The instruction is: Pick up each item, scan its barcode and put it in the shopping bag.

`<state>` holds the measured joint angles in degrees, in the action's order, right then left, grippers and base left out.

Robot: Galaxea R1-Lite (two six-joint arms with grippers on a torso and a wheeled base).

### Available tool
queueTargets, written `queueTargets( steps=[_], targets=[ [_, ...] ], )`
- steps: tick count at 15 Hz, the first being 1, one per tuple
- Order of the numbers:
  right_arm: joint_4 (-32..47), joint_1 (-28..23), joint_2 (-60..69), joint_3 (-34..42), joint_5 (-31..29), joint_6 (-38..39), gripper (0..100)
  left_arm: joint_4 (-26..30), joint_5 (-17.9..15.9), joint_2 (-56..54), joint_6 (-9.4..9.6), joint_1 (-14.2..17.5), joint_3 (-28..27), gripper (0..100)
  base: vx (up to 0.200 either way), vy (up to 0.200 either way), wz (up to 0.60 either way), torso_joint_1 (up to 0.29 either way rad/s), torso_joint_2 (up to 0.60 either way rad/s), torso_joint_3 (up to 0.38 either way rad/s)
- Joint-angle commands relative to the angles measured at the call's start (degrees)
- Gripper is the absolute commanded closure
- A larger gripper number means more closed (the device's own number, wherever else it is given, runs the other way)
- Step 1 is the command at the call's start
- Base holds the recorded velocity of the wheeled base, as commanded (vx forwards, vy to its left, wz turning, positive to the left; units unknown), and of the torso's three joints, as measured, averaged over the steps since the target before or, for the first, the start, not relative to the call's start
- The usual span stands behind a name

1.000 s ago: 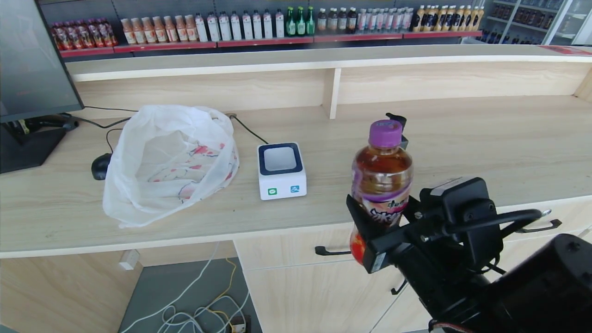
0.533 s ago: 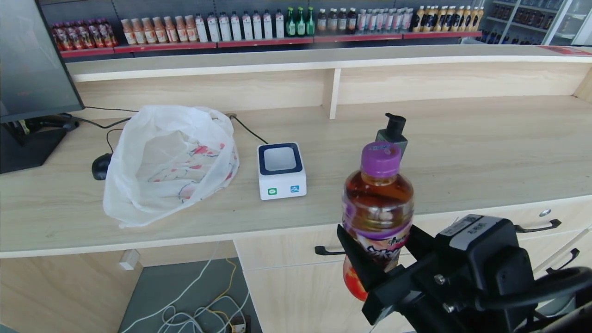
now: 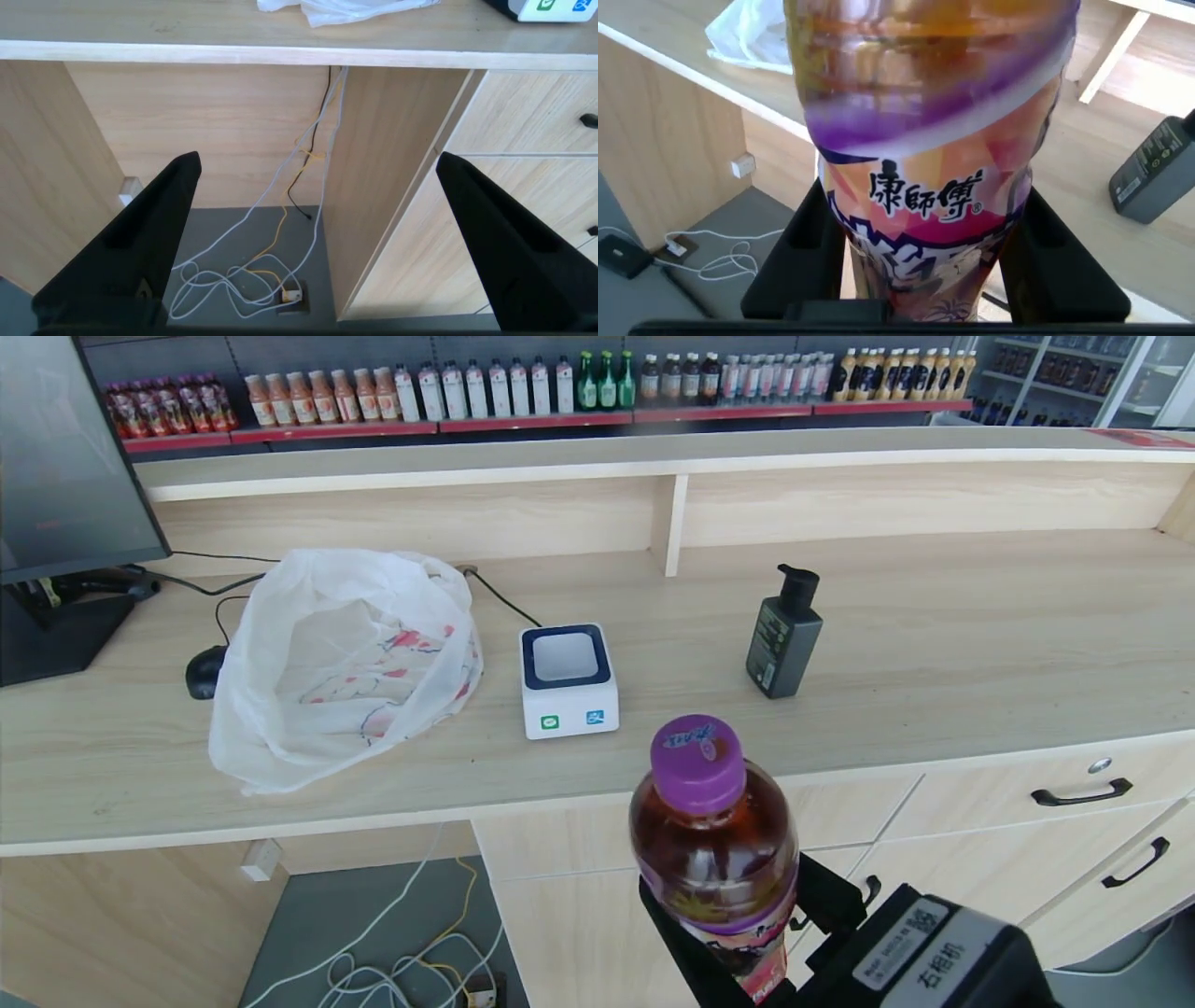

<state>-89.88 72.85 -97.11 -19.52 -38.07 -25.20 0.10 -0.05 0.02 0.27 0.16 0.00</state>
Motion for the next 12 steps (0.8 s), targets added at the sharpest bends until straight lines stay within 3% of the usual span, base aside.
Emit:
queueTargets(
  steps=[1, 4, 9, 12],
  targets=[
    [-0.1, 0.2, -1.6, 0.2, 0.5, -4.8, 100, 0.0, 0.0, 0.0, 0.00, 0.0, 0.0, 0, 0.000, 0.000, 0.00, 0.000, 0.00, 0.000],
    [-0.1, 0.1, -2.7, -0.1, 6.3, -11.1, 100, 0.0, 0.0, 0.0, 0.00, 0.0, 0.0, 0, 0.000, 0.000, 0.00, 0.000, 0.00, 0.000],
    [-0.1, 0.1, -3.5, -0.2, 9.5, -16.6, 100, 0.0, 0.0, 0.0, 0.00, 0.0, 0.0, 0, 0.000, 0.000, 0.00, 0.000, 0.00, 0.000],
    [-0.1, 0.1, -3.7, -0.3, 13.5, -25.2, 100, 0.0, 0.0, 0.0, 0.00, 0.0, 0.0, 0, 0.000, 0.000, 0.00, 0.000, 0.00, 0.000]
  ],
)
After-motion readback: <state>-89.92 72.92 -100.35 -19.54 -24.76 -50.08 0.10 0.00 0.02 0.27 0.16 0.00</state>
